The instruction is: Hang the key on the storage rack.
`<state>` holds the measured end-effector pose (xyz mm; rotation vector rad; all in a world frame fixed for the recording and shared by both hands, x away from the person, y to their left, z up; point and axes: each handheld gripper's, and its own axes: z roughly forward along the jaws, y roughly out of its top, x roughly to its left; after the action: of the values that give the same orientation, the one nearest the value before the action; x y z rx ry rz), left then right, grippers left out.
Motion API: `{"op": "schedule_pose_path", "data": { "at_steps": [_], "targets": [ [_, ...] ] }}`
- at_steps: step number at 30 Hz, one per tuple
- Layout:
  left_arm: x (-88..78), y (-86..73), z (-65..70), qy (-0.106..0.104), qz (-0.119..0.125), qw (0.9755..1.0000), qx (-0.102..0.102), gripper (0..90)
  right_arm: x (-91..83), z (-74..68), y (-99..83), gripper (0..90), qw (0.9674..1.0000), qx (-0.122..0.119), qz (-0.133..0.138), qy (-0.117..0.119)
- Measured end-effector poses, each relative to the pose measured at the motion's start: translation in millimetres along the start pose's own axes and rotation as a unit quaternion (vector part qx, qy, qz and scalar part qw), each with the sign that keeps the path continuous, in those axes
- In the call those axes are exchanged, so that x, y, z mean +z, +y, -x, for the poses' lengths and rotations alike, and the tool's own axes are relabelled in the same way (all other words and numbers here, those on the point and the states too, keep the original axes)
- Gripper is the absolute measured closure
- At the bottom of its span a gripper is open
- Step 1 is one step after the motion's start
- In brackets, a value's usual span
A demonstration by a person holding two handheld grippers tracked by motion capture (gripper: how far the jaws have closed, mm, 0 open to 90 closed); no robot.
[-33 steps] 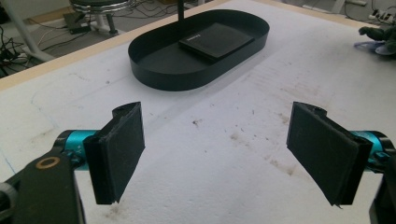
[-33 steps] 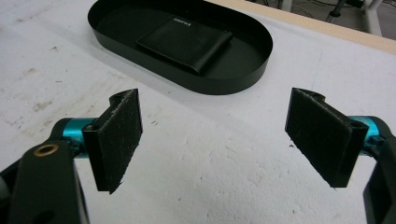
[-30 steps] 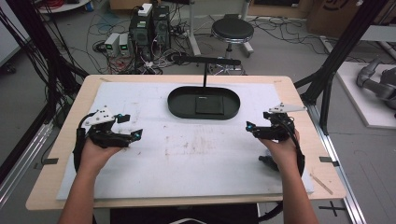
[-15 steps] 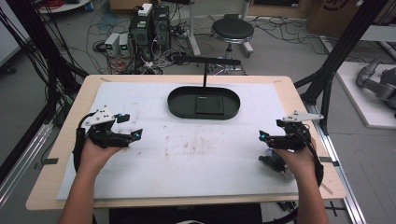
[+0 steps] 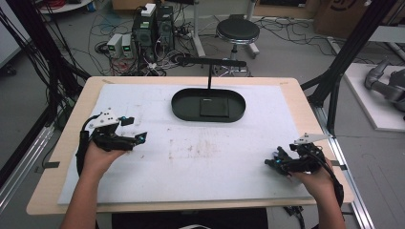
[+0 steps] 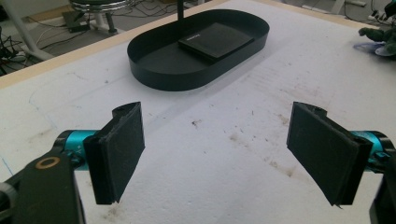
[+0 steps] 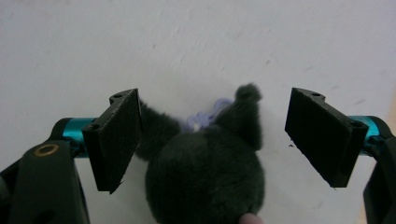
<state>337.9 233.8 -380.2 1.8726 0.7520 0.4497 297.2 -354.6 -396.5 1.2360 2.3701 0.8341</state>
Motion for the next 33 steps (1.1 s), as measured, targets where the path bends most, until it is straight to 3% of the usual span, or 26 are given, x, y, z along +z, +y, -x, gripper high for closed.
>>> {"op": "schedule_pose_path", "data": {
  "at_steps": [3,9,13,15,19,23,25,26,27,31,33],
  "targets": [
    [2.9,-0.2,1.2,-0.002,-0.002,1.0,0.001,19.1,10.2,0.7,-4.6,19.5,0.9992,-0.016,-0.033,0.017],
    [4.4,-0.3,1.7,-0.004,-0.007,1.0,0.004,19.1,18.8,0.6,-10.3,21.3,0.9962,-0.037,-0.068,0.038],
    [4.2,-0.2,2.0,-0.003,-0.006,1.0,0.003,19.1,20.2,-1.2,-10.4,26.5,0.9949,-0.05,-0.076,0.043],
    [4.7,0.0,3.2,-0.003,-0.007,1.0,0.004,19.1,20.4,-1.9,-8.5,34.8,0.9943,-0.05,-0.082,0.046],
    [4.5,0.6,4.5,-0.004,-0.006,1.0,0.004,19.1,18.4,-2.7,-4.9,38.8,0.9939,-0.054,-0.085,0.045],
    [2.9,0.9,3.9,-0.002,-0.005,1.0,0.004,19.1,13.4,-2.9,0.8,39.1,0.9955,-0.043,-0.066,0.054],
    [2.5,0.8,2.7,0.001,-0.007,1.0,0.005,19.1,4.4,-1.9,11.4,39.0,0.9965,-0.035,-0.017,0.074],
    [2.9,0.6,2.9,0.001,-0.006,1.0,0.002,19.1,4.4,-1.9,11.4,39.0,0.9965,-0.035,-0.017,0.074],
    [2.9,0.6,2.7,0.002,-0.009,1.0,0.004,19.1,0.2,-2.6,18.8,38.9,0.9959,-0.035,0.006,0.083],
    [3.5,0.9,4.1,0.0,-0.01,0.9999,0.005,19.1,-2.7,-4.3,30.2,38.9,0.9948,-0.045,0.027,0.087],
    [3.3,1.1,4.9,-0.001,-0.009,0.9999,0.005,19.1,-6.3,-11.0,44.6,38.8,0.9923,-0.057,0.049,0.099]
  ]
}}
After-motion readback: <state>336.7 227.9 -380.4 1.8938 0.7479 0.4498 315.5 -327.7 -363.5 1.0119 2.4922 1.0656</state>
